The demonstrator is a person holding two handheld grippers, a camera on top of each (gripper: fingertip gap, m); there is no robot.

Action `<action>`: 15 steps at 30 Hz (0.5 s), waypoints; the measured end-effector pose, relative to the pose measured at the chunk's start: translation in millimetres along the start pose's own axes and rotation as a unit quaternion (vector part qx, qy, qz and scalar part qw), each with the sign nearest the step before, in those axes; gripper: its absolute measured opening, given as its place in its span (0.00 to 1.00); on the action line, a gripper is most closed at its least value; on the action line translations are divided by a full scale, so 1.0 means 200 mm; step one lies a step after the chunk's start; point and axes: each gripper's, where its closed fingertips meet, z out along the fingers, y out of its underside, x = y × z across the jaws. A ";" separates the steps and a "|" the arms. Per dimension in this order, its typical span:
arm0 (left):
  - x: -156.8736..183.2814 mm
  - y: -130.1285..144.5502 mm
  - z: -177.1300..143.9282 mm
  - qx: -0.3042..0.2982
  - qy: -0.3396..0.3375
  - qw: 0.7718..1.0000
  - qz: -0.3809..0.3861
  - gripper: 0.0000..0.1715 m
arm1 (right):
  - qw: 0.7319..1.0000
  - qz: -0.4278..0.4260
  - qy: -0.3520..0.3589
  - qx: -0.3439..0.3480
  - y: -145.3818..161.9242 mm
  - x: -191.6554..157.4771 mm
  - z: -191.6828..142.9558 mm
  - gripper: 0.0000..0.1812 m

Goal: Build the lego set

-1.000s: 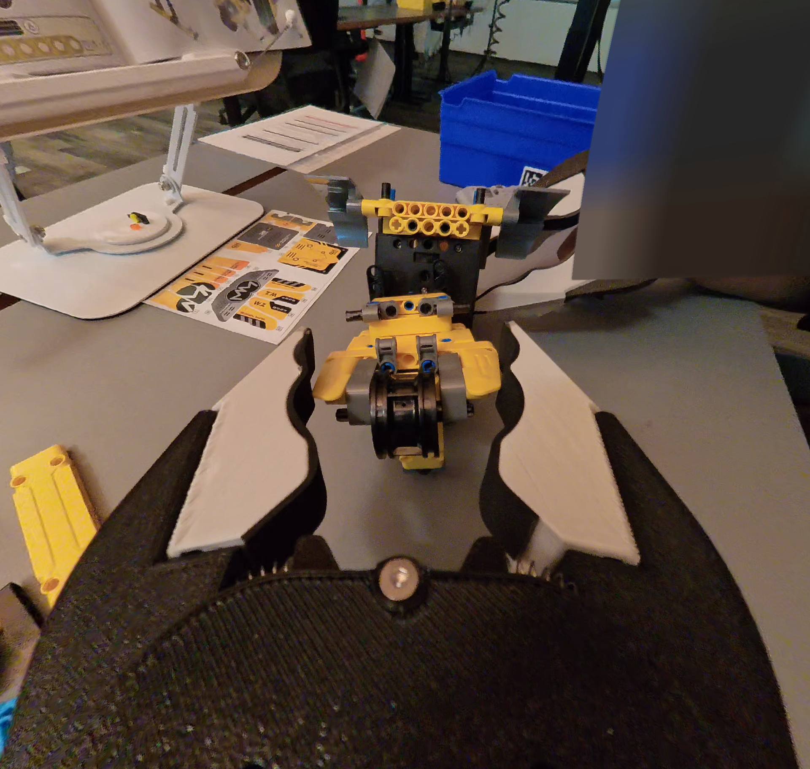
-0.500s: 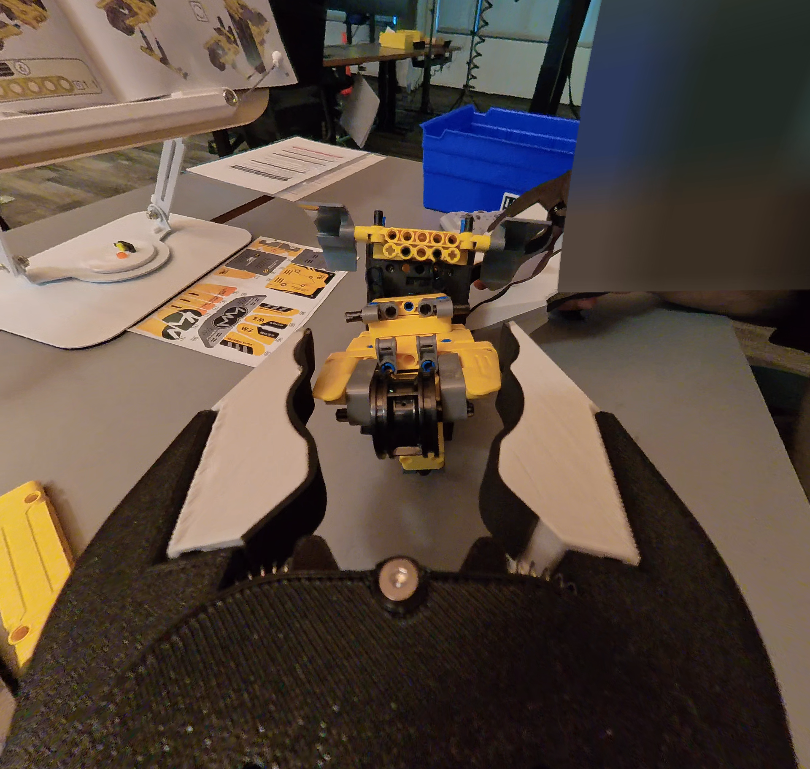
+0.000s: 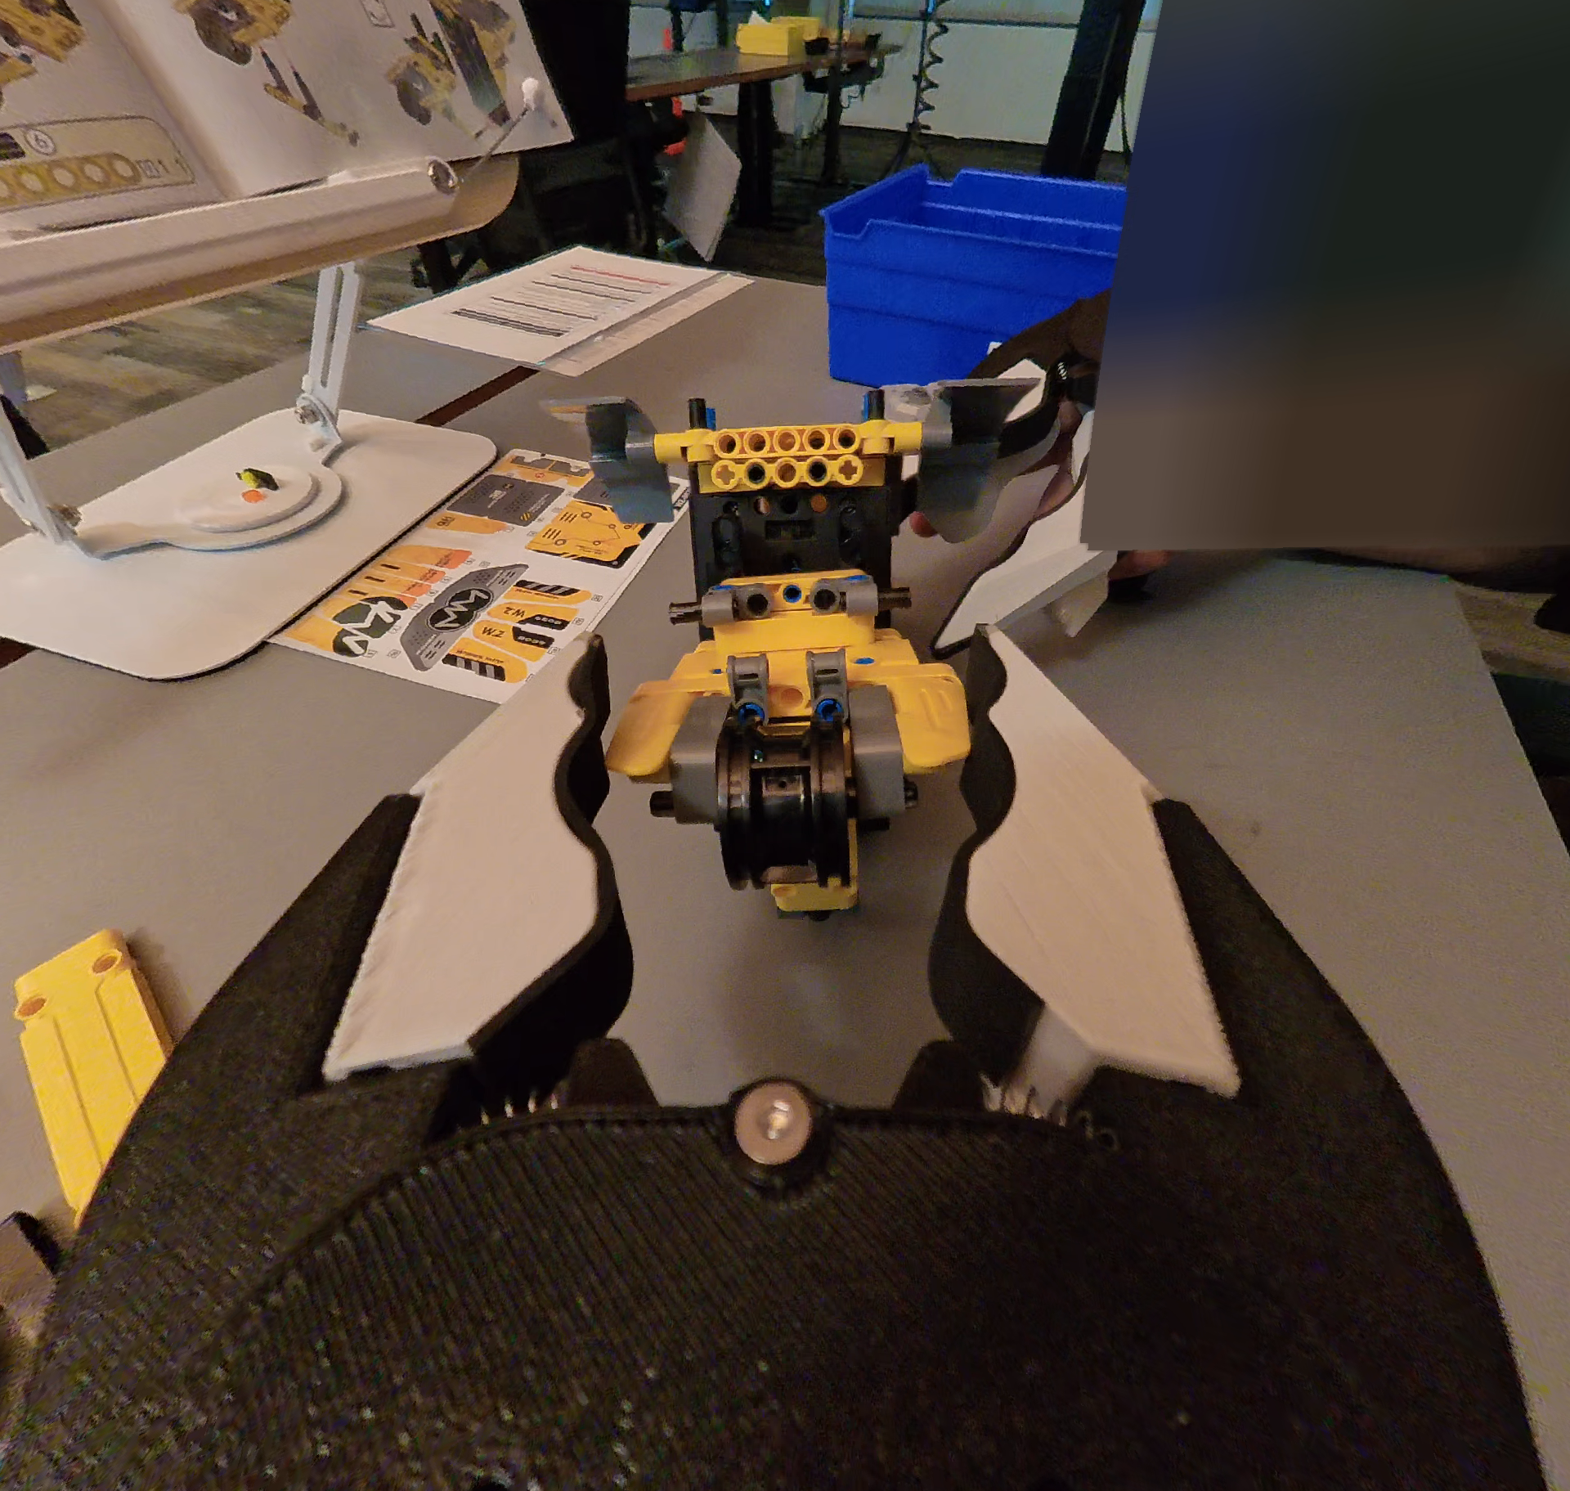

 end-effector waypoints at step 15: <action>0.02 -0.02 0.01 0.010 0.008 1.000 -0.006 0.47 | 0.998 -0.021 0.045 0.042 -0.09 0.05 -0.05 0.51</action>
